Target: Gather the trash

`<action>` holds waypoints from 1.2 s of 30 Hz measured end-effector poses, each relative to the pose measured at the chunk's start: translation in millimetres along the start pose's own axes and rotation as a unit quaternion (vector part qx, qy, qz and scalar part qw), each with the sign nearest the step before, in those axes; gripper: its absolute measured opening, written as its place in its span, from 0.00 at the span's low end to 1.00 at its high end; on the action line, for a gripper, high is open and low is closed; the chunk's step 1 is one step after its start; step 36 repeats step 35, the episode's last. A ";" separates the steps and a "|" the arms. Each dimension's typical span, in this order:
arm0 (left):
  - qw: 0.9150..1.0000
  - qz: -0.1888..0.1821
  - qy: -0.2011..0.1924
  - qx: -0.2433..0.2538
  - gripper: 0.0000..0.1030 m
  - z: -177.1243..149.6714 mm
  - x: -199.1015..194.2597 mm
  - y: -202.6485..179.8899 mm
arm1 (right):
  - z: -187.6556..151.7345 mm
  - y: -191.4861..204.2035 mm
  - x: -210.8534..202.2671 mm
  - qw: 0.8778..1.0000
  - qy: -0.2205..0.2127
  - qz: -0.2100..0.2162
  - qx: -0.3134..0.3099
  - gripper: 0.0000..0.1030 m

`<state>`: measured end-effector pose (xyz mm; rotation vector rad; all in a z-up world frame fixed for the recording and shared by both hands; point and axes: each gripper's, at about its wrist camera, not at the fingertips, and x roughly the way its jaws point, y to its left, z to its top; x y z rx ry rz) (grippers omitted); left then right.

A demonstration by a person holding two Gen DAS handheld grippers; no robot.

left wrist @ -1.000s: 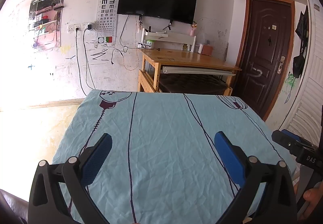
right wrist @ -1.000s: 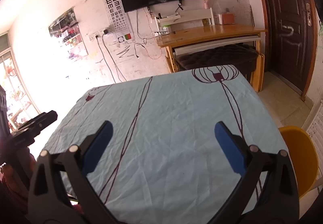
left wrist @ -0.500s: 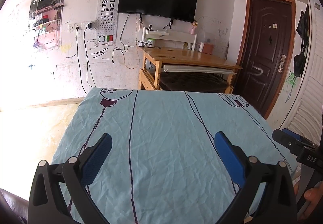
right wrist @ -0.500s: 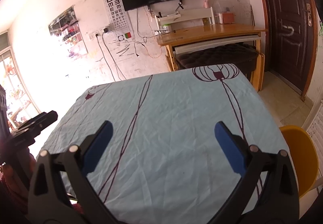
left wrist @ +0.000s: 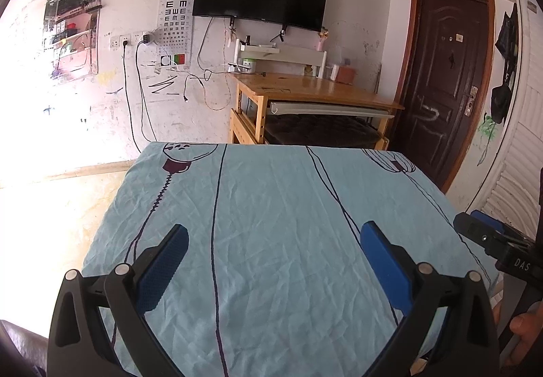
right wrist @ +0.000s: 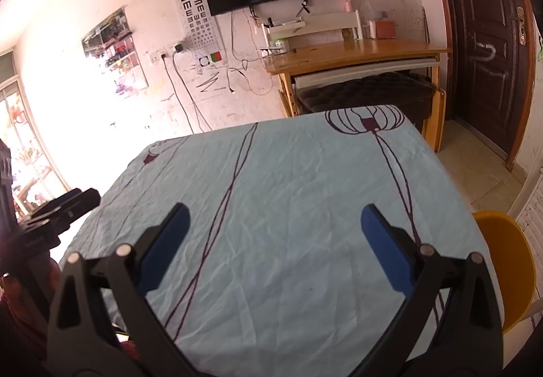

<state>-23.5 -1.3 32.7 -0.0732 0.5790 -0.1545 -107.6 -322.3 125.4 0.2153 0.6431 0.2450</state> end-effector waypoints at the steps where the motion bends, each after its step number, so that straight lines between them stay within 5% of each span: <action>1: 1.000 0.000 0.001 0.000 0.93 -0.5 0.3 -0.1 | -0.2 -0.3 0.1 1.000 0.000 0.000 0.000 0.94; 36: 1.000 0.006 0.002 0.008 0.93 -2.0 4.4 -3.9 | -4.3 -1.4 1.6 1.000 0.001 -0.002 -0.006 0.94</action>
